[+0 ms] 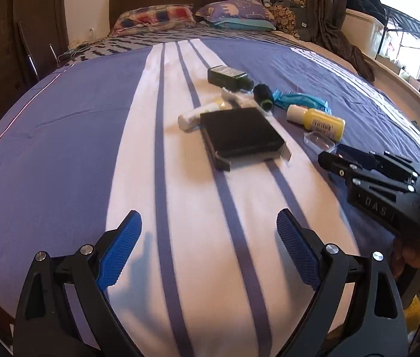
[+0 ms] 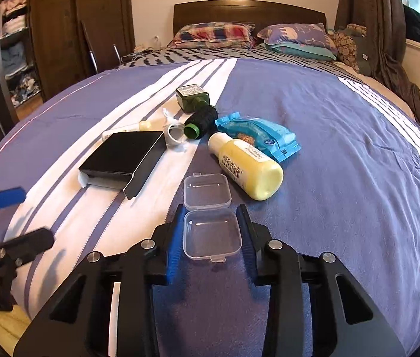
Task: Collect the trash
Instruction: 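Grasp the clear plastic box with the right tool while the left tool grasps the black square case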
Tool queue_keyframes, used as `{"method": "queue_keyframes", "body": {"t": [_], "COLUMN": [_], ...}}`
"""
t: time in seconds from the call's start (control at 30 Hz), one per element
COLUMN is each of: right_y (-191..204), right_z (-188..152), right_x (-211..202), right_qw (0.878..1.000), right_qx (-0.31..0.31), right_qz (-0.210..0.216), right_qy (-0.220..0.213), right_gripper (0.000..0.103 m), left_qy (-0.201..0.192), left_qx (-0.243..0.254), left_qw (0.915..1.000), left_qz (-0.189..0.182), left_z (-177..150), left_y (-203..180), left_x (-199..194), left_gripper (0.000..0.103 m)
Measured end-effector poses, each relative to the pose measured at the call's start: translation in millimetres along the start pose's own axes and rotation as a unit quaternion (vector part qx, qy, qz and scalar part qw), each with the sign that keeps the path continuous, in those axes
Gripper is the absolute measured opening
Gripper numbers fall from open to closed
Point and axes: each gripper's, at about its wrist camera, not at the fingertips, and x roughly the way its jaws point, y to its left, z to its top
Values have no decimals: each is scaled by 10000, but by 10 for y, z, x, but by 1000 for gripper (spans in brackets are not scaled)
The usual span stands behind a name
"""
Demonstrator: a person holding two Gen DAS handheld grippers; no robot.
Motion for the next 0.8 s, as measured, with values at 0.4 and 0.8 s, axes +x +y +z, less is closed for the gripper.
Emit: {"method": "queue_keyframes", "body": {"t": [0.4, 0.8], "right_y": [-189, -283], "right_z": [-90, -103], "right_x": [-236, -187], "right_qw": [9998, 9997], "right_qx": [198, 245], "right_qz": [-44, 41], "right_qy": [42, -16], "right_gripper": [34, 34], "left_qy": [-64, 189], "left_qx": [-72, -357], "left_qw": [9994, 9988], "left_qz": [-342, -269], "left_z": [443, 655], "left_y": [-231, -184], "left_x": [352, 756], "left_gripper": [88, 77]}}
